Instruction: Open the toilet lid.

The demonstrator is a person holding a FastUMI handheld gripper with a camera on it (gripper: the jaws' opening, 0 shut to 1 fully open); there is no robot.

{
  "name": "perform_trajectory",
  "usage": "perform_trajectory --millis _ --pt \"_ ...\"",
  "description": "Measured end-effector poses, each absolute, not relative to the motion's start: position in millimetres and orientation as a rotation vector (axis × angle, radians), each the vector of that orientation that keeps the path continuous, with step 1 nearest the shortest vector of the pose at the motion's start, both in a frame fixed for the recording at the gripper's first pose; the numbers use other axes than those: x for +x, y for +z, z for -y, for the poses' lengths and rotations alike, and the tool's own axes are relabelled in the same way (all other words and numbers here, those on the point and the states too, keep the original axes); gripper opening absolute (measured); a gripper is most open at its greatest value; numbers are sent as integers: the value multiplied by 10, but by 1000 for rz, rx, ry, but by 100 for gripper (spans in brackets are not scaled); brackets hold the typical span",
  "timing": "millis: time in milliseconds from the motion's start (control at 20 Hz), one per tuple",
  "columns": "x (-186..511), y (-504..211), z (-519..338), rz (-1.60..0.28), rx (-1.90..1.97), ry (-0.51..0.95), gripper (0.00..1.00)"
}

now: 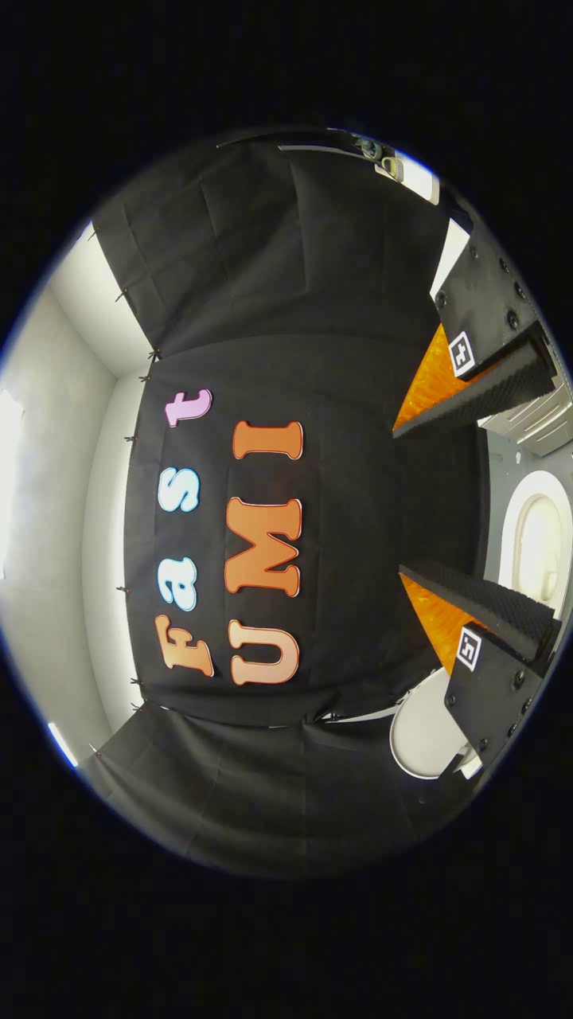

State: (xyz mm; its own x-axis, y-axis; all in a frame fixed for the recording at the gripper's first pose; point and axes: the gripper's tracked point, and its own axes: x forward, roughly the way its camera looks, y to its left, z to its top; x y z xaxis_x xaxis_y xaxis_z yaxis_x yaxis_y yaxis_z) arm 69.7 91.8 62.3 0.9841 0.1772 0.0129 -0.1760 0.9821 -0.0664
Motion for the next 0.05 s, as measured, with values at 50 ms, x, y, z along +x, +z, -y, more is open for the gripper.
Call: perform_trajectory --millis 50 --pt "693 617 -918 19 -66 178 98"
